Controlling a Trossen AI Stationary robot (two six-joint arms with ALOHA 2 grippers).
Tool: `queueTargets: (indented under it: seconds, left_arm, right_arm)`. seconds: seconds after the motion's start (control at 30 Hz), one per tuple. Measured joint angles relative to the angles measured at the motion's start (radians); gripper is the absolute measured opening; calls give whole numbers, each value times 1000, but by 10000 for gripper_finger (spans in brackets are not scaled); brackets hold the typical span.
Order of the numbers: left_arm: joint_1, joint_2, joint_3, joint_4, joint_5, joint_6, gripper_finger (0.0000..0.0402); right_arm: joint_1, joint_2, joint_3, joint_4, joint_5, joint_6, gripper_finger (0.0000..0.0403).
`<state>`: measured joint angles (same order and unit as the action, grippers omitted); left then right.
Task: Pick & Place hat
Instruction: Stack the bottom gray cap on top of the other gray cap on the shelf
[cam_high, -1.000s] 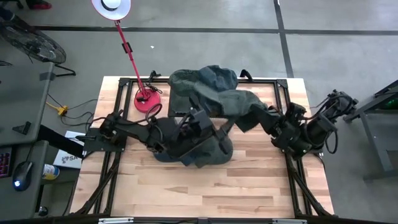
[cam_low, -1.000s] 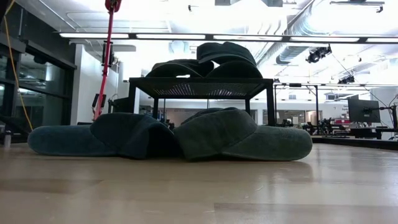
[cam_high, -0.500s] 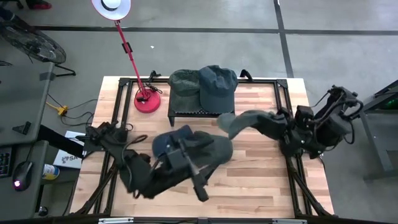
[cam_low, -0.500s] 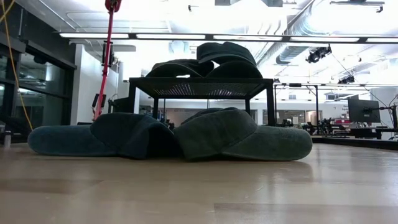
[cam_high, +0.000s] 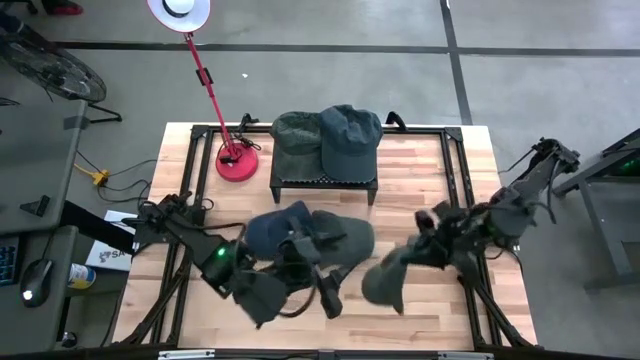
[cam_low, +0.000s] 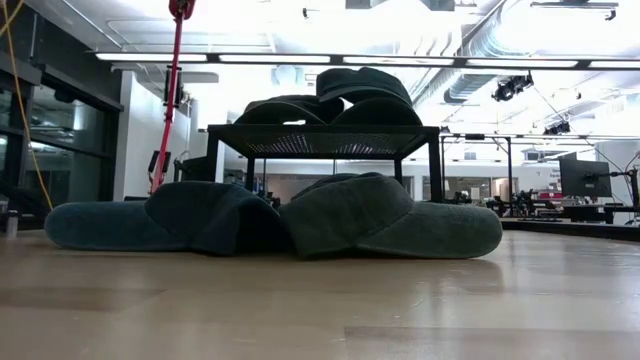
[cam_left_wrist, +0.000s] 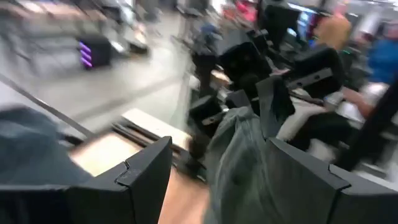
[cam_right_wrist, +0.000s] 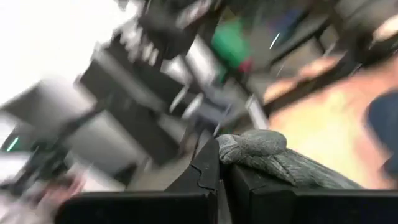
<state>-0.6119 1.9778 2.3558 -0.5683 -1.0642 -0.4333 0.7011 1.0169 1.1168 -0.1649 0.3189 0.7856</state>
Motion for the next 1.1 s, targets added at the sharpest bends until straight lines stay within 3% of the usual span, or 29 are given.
queueTargets:
  seconds: [0.23, 0.47, 0.83, 1.1]
  left_arm:
    - [87, 0, 0, -137, 348, -167, 255]
    - [117, 0, 0, -198, 481, -184, 255]
    - [115, 1, -1, -197, 482, -200, 255]
    - [115, 1, -1, -197, 522, -205, 255]
  right_arm:
    - [-58, 52, 0, -123, -441, 110, 0]
    - [-79, 104, 0, -349, -743, 212, 0]
    - [-72, 166, 0, -566, -1048, 234, 0]
    - [-41, 175, 0, -768, -1068, 222, 0]
